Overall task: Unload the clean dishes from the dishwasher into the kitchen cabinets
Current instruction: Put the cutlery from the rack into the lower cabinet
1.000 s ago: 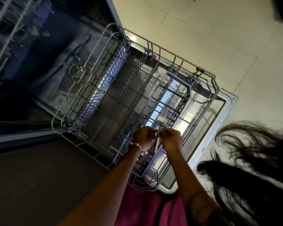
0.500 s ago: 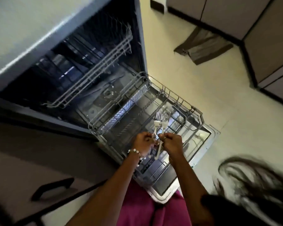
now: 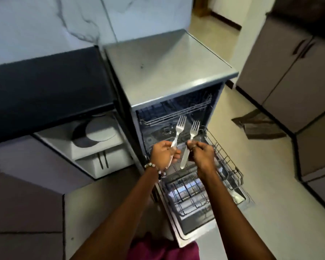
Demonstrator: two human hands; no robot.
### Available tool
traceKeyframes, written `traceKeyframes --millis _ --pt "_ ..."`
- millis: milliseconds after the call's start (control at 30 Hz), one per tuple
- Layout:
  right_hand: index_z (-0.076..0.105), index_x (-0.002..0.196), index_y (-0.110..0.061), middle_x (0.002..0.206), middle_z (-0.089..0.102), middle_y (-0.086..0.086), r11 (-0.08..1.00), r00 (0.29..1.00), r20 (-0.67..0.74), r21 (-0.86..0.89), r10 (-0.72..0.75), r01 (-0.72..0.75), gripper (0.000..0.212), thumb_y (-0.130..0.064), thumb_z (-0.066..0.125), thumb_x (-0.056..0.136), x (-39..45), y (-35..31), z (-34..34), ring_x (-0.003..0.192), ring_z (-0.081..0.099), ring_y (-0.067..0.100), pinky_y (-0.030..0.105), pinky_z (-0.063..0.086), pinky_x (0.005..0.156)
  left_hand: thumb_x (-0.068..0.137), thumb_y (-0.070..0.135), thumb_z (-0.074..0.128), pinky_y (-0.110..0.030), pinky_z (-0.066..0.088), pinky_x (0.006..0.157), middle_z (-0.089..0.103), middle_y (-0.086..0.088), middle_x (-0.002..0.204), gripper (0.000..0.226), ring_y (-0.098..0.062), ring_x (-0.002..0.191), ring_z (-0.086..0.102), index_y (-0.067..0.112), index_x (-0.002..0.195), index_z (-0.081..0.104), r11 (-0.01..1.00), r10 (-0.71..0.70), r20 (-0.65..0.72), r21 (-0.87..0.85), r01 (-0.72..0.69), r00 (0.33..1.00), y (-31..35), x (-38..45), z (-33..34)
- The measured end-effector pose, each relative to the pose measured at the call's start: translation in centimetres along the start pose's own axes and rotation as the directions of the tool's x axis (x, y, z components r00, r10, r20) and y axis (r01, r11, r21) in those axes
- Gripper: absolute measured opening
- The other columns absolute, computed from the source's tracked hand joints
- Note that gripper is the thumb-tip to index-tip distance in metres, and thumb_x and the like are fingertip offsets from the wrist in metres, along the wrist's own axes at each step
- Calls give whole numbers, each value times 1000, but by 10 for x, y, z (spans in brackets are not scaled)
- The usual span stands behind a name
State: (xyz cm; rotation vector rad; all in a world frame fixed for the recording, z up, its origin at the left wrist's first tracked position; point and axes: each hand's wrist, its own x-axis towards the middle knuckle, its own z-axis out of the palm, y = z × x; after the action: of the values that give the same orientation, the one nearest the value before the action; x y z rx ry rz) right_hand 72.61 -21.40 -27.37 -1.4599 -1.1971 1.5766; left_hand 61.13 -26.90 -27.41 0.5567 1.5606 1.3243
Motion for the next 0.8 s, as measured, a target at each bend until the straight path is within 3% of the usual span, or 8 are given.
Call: traceKeyframes --millis 167,267,367,467,633,733,800 --pt "65 80 -1 66 61 11 992 979 168 -14 -118 122 18 -12 59 92 -36 -34 77 57 55 18 25 47 49 91 -7 48 -16 39 38 65 4 52 18 -4 35 49 7 82 55 997 64 -175 -21 -69 983 33 -29 -88" --pt "64 82 8 63 63 11 991 963 241 -23 -119 128 22 -10 56 92 -55 -34 132 51 57 15 23 45 44 88 -8 47 -14 30 35 64 -3 60 14 -4 32 41 2 91 56 998 39 -253 -44 -51 967 36 -40 -153" --pt "62 79 1 61 66 6 996 942 327 -12 -77 85 19 -9 54 94 -72 -22 190 52 63 8 19 46 44 92 0 48 -12 25 33 60 0 55 13 -3 29 36 6 86 58 999 18 -333 -41 -33 943 23 -43 -223" --pt "63 85 1 65 68 6 997 911 410 -37 -40 61 12 -3 54 93 -82 1 235 56 63 9 21 49 48 96 9 46 -12 26 33 54 5 44 22 -2 27 35 9 79 60 999 -9 -423 -36 -7 906 -4 -41 -283" --pt "60 93 6 70 62 12 987 889 451 -157 83 -13 10 9 51 91 -76 50 293 56 62 10 19 48 47 95 7 49 -14 35 37 56 -3 55 30 -2 32 42 12 68 60 984 -179 -456 -77 162 872 -71 -20 -349" --pt "56 87 2 68 58 11 965 869 466 -259 164 -43 16 14 47 90 -50 97 321 47 59 1 16 44 43 89 9 60 -28 43 53 54 2 47 34 -14 43 47 16 56 63 966 -260 -487 -118 231 834 -120 5 -372" --pt "55 88 0 67 58 8 954 865 452 -287 218 -91 19 17 48 88 -25 136 336 48 61 4 19 46 45 85 9 66 -31 42 59 54 4 42 33 -19 50 48 18 54 67 943 -333 -517 -167 289 788 -156 28 -385"
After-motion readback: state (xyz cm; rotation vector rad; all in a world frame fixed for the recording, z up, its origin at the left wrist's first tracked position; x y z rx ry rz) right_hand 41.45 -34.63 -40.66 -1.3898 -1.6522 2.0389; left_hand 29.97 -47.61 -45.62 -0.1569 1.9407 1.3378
